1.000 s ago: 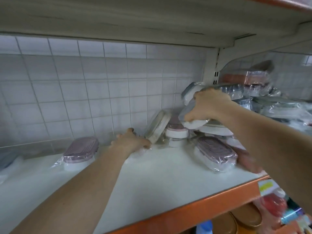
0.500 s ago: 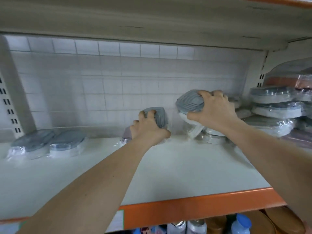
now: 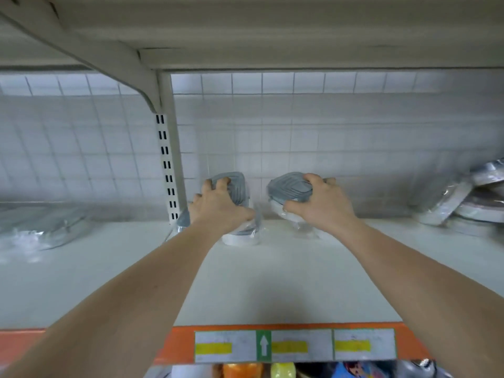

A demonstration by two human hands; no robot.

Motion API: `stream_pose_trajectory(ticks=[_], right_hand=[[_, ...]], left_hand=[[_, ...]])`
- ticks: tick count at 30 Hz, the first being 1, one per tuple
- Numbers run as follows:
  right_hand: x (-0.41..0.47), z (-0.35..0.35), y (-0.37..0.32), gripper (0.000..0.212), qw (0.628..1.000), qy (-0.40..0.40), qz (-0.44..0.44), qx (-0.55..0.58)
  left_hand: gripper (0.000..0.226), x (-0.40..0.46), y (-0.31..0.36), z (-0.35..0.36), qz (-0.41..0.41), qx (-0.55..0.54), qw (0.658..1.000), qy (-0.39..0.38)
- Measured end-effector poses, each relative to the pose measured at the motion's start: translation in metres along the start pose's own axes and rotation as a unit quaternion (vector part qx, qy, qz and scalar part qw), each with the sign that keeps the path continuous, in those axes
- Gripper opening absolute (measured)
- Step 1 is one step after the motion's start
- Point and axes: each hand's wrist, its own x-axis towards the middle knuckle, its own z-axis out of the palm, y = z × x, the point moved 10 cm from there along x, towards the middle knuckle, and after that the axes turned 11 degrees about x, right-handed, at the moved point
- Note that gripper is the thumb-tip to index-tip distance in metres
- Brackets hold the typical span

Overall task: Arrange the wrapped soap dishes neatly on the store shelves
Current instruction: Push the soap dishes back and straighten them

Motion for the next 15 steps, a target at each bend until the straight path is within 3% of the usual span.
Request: stream_pose_trajectory(ticks=[7, 15], right_hand=[[-0.006, 0.02, 0.027, 0.078, 0.993, 0.054, 0.095, 0.039], [0.005, 0.03, 0.055, 0.079, 0.99, 0.033, 0.126, -0.059]], left_hand=[[0.085, 0.013, -0.002, 0.006, 0.046, -0.033, 0.998, -0.009], [0.083, 0.015, 0.034, 0.038, 0.084, -0.062, 0.994, -0.026]])
